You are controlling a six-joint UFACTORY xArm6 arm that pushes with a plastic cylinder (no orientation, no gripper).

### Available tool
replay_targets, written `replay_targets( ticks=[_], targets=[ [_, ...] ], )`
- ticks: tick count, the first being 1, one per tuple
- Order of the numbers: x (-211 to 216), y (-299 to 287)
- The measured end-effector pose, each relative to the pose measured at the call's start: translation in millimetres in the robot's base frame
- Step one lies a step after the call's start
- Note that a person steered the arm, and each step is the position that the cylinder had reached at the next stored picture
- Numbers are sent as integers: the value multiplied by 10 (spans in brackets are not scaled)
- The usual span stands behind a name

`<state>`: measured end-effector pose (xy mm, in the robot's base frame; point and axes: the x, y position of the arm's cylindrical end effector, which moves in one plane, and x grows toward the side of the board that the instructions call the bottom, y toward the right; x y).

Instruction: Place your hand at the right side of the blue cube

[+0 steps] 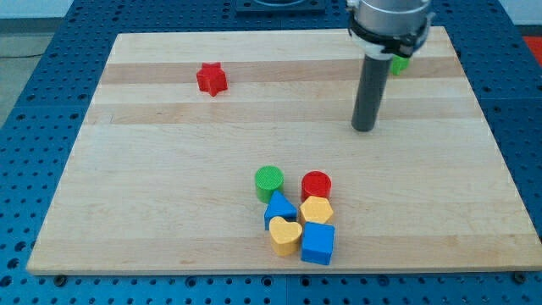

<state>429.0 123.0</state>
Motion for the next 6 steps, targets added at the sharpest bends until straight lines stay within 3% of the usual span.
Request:
replay_targets(
  ticks=[4, 6],
  targets=[
    [1860, 107],
    [1892, -115]
  ],
)
